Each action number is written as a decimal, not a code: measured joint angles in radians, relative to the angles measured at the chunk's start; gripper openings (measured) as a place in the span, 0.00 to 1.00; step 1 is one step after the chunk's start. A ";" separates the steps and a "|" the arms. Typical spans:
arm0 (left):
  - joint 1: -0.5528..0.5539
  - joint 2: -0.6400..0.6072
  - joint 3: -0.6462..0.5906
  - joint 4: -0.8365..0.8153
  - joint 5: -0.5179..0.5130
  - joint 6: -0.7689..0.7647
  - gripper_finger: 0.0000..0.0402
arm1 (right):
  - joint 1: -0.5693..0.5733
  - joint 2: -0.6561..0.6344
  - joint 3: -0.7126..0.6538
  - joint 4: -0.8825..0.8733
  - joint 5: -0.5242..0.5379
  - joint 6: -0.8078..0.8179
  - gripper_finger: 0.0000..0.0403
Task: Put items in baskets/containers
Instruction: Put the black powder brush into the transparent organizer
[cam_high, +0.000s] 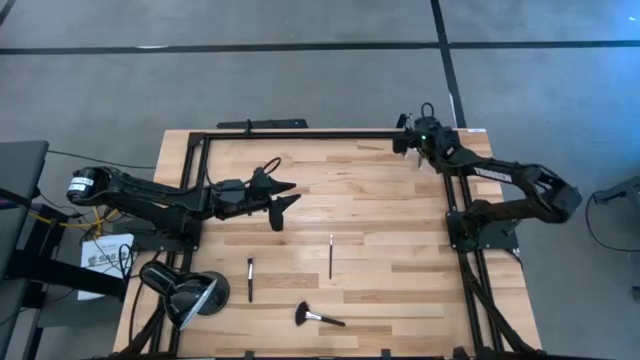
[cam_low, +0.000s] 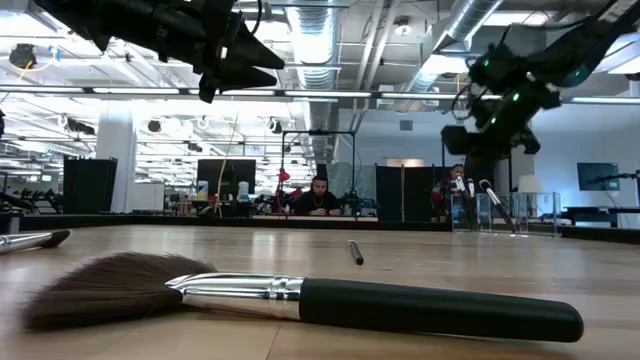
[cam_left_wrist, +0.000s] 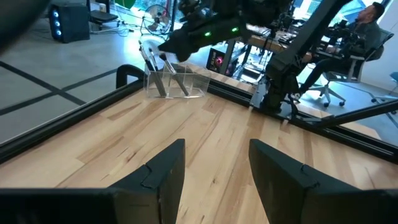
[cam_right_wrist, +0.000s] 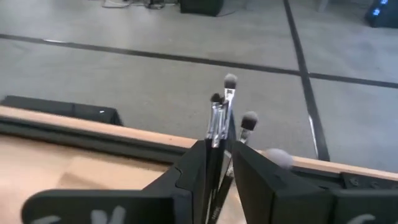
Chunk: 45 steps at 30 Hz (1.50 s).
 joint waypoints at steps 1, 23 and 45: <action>0.000 0.000 0.000 0.000 0.000 0.000 0.43 | 0.013 -0.030 0.000 -0.025 -0.002 0.000 0.19; 0.001 0.000 0.000 0.000 0.000 -0.027 0.43 | 0.665 -0.157 0.000 -0.289 -0.112 0.235 0.20; -0.109 0.059 0.009 -0.018 -0.139 -0.251 0.43 | 0.749 -0.148 0.001 -0.167 -0.216 -0.055 0.20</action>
